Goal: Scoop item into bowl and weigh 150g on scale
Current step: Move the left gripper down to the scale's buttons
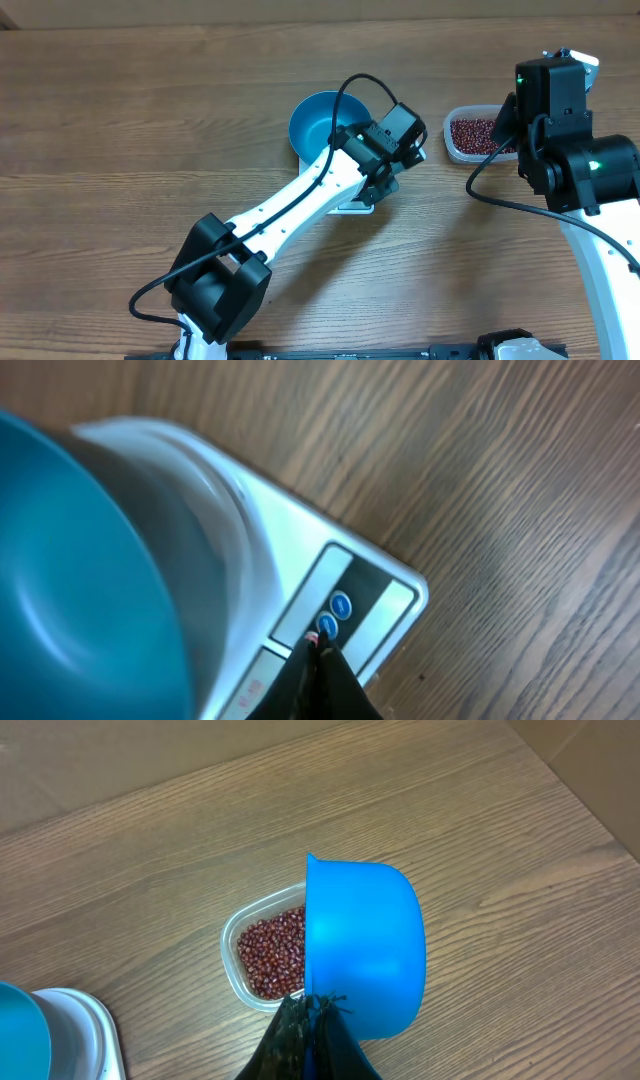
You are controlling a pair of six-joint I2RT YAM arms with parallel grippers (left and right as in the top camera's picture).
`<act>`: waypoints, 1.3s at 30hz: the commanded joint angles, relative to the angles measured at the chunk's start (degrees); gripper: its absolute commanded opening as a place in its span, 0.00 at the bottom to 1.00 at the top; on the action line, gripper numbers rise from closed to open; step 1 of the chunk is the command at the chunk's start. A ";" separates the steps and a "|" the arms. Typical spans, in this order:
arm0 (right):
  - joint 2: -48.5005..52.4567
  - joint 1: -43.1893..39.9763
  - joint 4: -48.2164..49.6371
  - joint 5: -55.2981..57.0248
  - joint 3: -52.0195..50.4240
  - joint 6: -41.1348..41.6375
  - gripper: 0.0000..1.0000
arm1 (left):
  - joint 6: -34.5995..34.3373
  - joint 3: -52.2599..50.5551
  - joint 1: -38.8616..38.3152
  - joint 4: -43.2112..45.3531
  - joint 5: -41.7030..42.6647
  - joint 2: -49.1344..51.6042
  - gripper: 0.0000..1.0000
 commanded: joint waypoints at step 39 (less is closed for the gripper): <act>0.98 -0.22 1.44 0.15 1.38 0.20 0.04 | -14.16 -34.42 -3.52 29.49 -12.50 -17.68 0.04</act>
